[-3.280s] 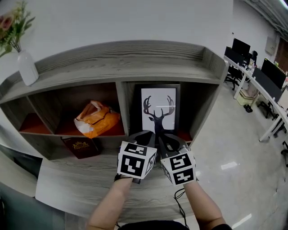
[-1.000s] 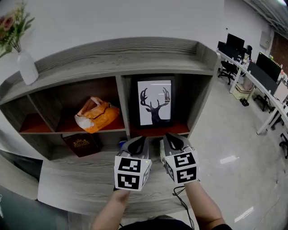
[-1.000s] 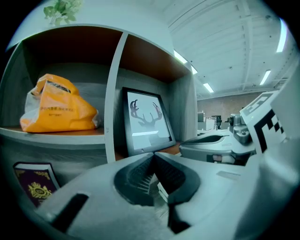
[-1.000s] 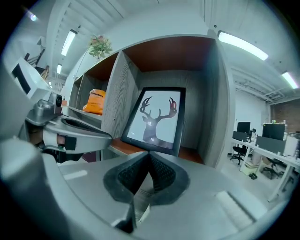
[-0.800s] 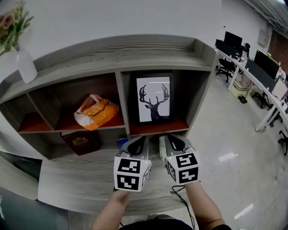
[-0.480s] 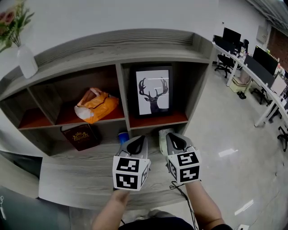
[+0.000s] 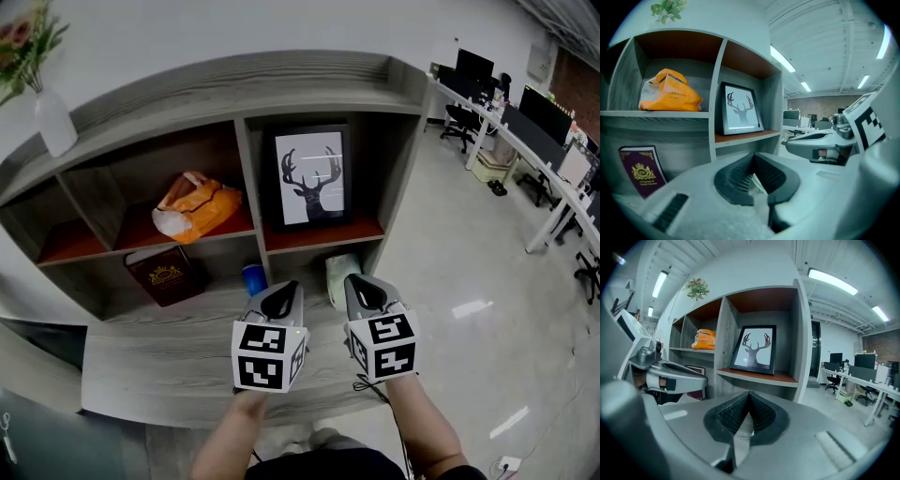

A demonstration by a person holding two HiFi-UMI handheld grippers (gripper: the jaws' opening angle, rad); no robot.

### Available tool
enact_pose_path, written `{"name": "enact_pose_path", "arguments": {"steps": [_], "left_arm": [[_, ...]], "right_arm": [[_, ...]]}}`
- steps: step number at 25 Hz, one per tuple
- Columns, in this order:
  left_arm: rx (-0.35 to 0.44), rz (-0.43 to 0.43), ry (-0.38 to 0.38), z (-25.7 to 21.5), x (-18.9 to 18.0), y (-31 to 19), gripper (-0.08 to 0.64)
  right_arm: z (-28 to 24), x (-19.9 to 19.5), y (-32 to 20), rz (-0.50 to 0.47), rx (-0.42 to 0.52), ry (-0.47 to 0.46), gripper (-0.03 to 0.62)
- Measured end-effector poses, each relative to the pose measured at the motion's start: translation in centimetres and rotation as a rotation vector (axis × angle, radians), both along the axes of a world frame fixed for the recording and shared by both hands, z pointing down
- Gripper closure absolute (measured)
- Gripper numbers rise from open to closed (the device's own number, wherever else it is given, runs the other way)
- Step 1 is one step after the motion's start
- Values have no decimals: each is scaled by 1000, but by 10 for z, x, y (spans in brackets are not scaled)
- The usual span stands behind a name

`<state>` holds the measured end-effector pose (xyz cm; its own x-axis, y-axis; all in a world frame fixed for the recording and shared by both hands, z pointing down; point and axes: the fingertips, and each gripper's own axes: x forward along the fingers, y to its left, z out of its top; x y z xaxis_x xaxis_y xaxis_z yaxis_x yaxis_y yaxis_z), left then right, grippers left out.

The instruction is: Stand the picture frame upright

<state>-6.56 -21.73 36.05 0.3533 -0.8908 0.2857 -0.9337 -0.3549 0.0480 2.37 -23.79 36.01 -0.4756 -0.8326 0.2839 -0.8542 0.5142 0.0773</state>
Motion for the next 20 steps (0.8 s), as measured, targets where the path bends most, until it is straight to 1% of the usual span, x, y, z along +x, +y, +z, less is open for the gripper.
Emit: {"name": "enact_pose_path", "arguments": {"steps": [4,8,20], "left_arm": [[-10,-1,-9,6,-2,5,565],[-20,-3,-2,11,-6,8,565],[-37,0,-10,20,-10,13,565]], "right_arm": [[2,2,4,10,-7,5,592],[6,3,9,19,-18,13,592],[21,7,18,40,-57,-10,592]]}}
